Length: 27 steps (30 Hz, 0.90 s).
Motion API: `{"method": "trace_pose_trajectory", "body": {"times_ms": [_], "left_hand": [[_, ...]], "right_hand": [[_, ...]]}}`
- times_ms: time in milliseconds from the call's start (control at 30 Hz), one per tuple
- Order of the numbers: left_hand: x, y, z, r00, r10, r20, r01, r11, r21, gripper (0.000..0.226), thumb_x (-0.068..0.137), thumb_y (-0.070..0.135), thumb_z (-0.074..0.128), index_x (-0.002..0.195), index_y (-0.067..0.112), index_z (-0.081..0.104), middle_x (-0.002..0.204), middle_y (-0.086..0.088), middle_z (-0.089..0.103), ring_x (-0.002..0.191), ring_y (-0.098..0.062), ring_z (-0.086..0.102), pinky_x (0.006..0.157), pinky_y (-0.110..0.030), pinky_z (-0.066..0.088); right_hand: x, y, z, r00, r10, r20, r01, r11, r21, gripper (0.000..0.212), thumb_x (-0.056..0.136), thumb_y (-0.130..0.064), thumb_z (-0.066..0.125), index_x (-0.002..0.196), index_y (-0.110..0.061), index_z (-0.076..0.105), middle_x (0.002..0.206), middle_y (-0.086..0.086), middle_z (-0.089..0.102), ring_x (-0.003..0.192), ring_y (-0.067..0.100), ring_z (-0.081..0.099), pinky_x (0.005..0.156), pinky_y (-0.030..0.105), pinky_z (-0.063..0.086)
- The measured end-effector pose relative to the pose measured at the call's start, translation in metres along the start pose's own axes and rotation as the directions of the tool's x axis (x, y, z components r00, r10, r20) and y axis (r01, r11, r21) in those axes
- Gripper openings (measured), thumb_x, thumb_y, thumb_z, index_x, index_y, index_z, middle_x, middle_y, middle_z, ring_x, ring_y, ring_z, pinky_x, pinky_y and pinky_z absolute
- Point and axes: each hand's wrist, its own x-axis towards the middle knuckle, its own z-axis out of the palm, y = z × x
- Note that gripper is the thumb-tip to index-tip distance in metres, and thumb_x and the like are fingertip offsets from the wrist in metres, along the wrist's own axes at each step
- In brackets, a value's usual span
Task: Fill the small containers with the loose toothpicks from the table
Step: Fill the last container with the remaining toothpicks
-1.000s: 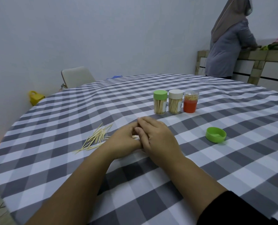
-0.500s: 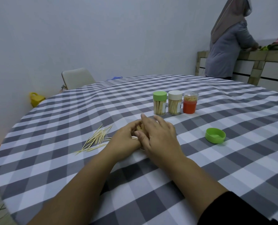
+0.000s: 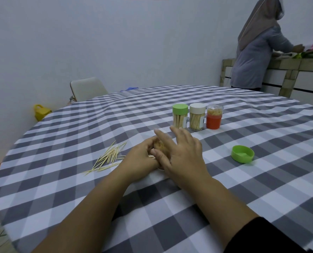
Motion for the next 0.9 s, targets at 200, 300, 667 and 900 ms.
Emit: {"method": "trace_pose_trajectory", "body": {"times_ms": [200, 300, 667, 900], "left_hand": [[0.000, -0.002, 0.002, 1.000, 0.011, -0.021, -0.011, 1.000, -0.015, 0.061, 0.080, 0.002, 0.066, 0.129, 0.034, 0.049, 0.108, 0.014, 0.062, 0.089, 0.010, 0.057, 0.064, 0.001, 0.041], [-0.001, 0.001, 0.003, 1.000, 0.024, -0.019, -0.023, 0.999, 0.030, 0.069, 0.082, 0.008, 0.068, 0.141, 0.029, 0.039, 0.114, 0.013, 0.056, 0.095, 0.006, 0.053, 0.064, 0.004, 0.039], [0.000, -0.004, 0.005, 0.999, 0.038, -0.039, -0.037, 0.999, 0.027, 0.066, 0.082, 0.010, 0.068, 0.139, 0.030, 0.040, 0.115, 0.011, 0.057, 0.097, 0.000, 0.056, 0.067, -0.002, 0.045], [0.003, -0.007, 0.005, 0.998, 0.020, -0.054, -0.018, 0.999, 0.047, 0.071, 0.081, 0.013, 0.070, 0.142, 0.029, 0.037, 0.121, 0.010, 0.056, 0.103, -0.002, 0.055, 0.071, -0.004, 0.044]], "right_hand": [[0.001, 0.002, -0.001, 0.999, 0.044, 0.013, -0.044, 0.999, -0.007, 0.050, 0.094, -0.058, 0.029, 0.137, -0.034, 0.038, 0.155, -0.002, 0.021, 0.143, 0.018, 0.009, 0.113, 0.043, 0.011], [0.000, 0.003, -0.003, 0.997, 0.073, -0.033, -0.071, 0.995, 0.064, 0.054, 0.093, -0.052, 0.042, 0.140, -0.029, 0.031, 0.150, -0.005, 0.028, 0.140, 0.014, 0.016, 0.111, 0.039, 0.015], [0.001, 0.000, -0.004, 0.997, 0.068, -0.042, -0.067, 0.998, 0.010, 0.056, 0.094, -0.052, 0.041, 0.144, -0.027, 0.034, 0.150, -0.006, 0.031, 0.139, 0.011, 0.020, 0.109, 0.034, 0.017], [0.000, 0.000, -0.004, 0.996, 0.021, -0.084, -0.019, 0.999, 0.029, 0.051, 0.093, -0.045, 0.048, 0.136, -0.018, 0.049, 0.140, -0.005, 0.046, 0.134, 0.009, 0.031, 0.105, 0.031, 0.021]]}}
